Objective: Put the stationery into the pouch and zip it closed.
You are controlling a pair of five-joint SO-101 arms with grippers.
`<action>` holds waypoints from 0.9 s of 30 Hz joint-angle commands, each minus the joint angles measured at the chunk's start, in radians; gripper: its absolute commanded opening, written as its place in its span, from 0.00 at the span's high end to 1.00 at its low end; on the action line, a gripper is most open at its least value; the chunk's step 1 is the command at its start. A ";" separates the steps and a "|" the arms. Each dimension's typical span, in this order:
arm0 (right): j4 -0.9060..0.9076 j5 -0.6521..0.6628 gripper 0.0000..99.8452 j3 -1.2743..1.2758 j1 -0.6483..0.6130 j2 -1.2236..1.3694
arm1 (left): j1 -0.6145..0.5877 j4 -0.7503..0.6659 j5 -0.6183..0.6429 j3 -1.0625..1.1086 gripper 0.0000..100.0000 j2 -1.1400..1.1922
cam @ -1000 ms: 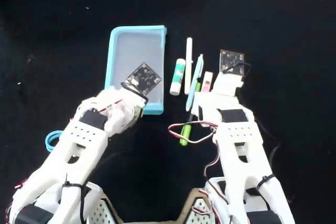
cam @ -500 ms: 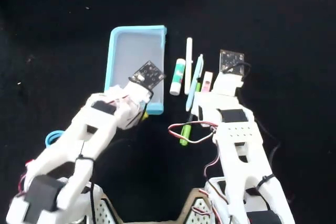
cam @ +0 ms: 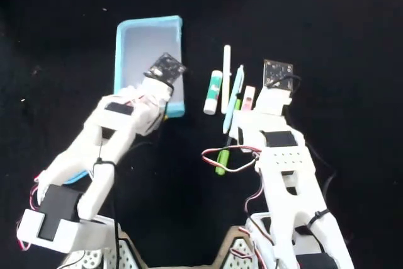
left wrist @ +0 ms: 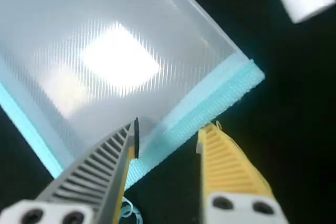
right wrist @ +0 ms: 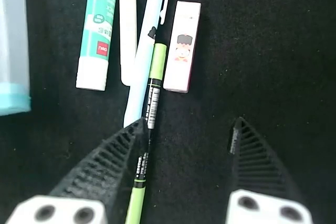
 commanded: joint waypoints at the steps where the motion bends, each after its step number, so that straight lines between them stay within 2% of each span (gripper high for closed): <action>1: -0.015 -0.003 0.74 -0.042 0.018 -0.005 | -0.039 -0.015 0.009 -0.064 0.82 -0.008; 6: -0.015 -0.002 0.74 -0.042 0.018 -0.005 | -0.036 -0.015 0.009 -0.061 0.96 -0.008; 11: -0.015 -0.002 0.74 -0.042 0.018 -0.005 | -0.030 -0.006 0.021 -0.056 0.97 -0.009; 14: -0.015 -0.002 0.74 -0.042 0.018 -0.005 | -0.044 -0.006 0.092 -0.048 0.97 -0.048; 19: -0.015 -0.002 0.74 -0.042 0.018 -0.005 | -0.062 -0.006 0.184 0.051 0.97 -0.253; 27: -0.015 -0.002 0.74 -0.042 0.018 -0.005 | -0.110 -0.006 0.301 0.326 0.97 -0.689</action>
